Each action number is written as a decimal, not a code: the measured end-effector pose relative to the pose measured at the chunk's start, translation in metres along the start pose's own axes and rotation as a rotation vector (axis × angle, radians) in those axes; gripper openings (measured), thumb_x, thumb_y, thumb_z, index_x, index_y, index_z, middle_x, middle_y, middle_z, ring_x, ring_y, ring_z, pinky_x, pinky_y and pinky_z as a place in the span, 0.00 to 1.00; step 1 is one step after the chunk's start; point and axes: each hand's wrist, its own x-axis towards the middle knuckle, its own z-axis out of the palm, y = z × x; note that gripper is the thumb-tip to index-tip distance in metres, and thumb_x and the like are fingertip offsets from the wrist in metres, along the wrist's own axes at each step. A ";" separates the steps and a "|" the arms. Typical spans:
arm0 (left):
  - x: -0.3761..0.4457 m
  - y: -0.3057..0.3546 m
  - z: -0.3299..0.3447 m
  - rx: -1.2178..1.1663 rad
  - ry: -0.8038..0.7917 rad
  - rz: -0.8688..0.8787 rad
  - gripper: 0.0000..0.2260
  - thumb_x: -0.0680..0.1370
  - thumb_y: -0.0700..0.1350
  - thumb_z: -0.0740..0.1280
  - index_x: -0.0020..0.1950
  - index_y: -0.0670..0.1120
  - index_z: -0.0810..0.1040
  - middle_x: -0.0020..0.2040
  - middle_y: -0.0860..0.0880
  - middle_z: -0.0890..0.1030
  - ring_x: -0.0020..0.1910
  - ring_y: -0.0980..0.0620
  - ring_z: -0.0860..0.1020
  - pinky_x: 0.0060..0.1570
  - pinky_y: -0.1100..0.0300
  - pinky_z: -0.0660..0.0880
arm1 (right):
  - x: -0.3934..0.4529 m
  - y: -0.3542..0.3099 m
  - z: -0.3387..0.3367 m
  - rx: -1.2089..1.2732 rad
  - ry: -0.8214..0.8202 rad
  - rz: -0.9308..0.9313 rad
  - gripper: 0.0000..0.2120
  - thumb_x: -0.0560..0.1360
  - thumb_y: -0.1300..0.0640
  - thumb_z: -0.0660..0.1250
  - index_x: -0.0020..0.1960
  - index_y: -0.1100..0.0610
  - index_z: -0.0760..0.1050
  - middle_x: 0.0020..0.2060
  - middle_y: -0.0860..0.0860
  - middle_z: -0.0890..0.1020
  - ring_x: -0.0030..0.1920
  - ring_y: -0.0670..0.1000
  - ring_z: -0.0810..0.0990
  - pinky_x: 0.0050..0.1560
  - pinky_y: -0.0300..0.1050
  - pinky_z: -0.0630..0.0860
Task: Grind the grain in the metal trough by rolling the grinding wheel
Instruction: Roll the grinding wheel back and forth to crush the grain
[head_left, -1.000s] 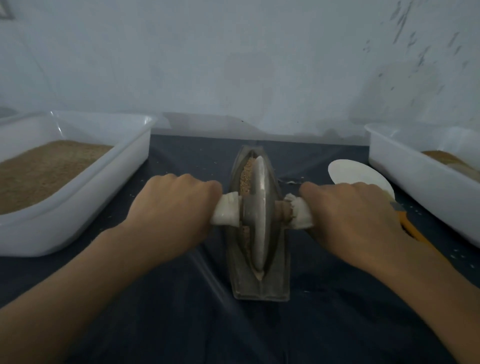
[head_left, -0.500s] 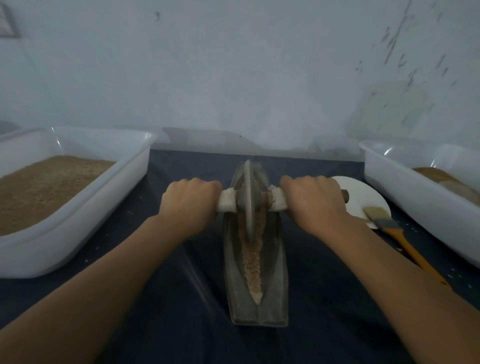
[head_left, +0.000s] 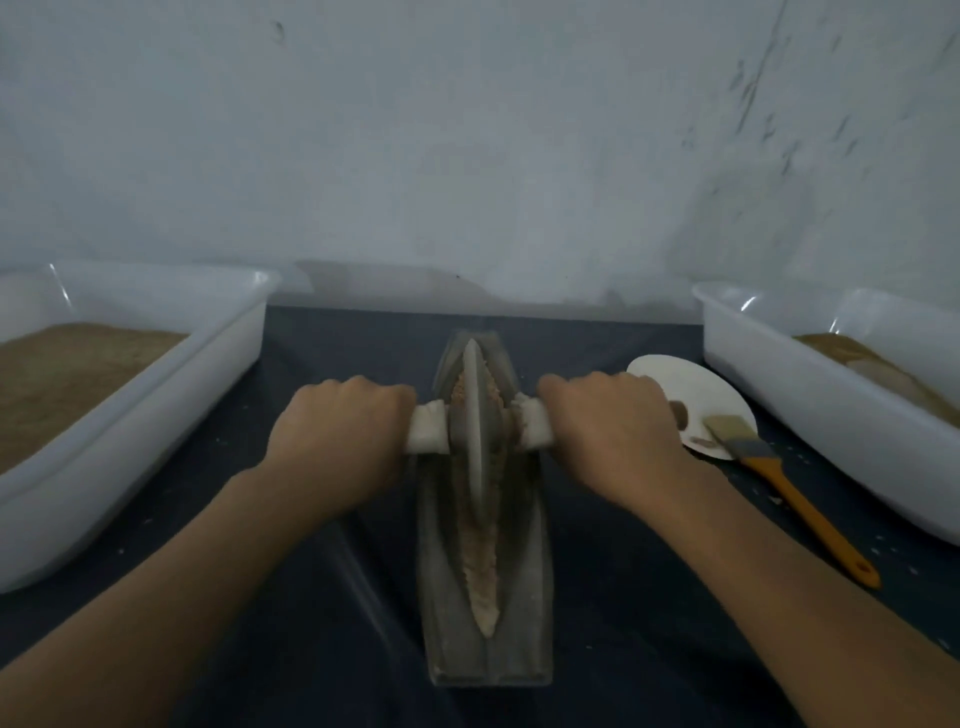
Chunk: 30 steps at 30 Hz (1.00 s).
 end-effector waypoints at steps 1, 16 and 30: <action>0.008 0.000 0.006 0.008 0.034 -0.002 0.10 0.71 0.53 0.67 0.40 0.53 0.65 0.32 0.54 0.67 0.30 0.49 0.69 0.31 0.57 0.62 | 0.009 0.001 0.008 0.013 0.012 0.024 0.16 0.69 0.54 0.69 0.41 0.51 0.59 0.34 0.50 0.77 0.29 0.54 0.66 0.27 0.43 0.50; -0.039 -0.002 -0.045 0.005 -0.048 0.169 0.11 0.69 0.54 0.66 0.38 0.56 0.62 0.31 0.55 0.64 0.31 0.53 0.67 0.30 0.58 0.60 | -0.051 0.003 -0.037 0.085 0.060 -0.113 0.29 0.56 0.51 0.78 0.37 0.49 0.55 0.23 0.48 0.72 0.20 0.54 0.68 0.27 0.38 0.47; 0.016 0.002 0.014 0.038 0.181 0.050 0.13 0.72 0.47 0.68 0.38 0.50 0.62 0.32 0.51 0.75 0.30 0.45 0.75 0.28 0.57 0.60 | 0.016 -0.001 0.013 -0.008 0.021 0.057 0.17 0.68 0.56 0.70 0.39 0.51 0.60 0.31 0.50 0.77 0.27 0.54 0.67 0.27 0.41 0.46</action>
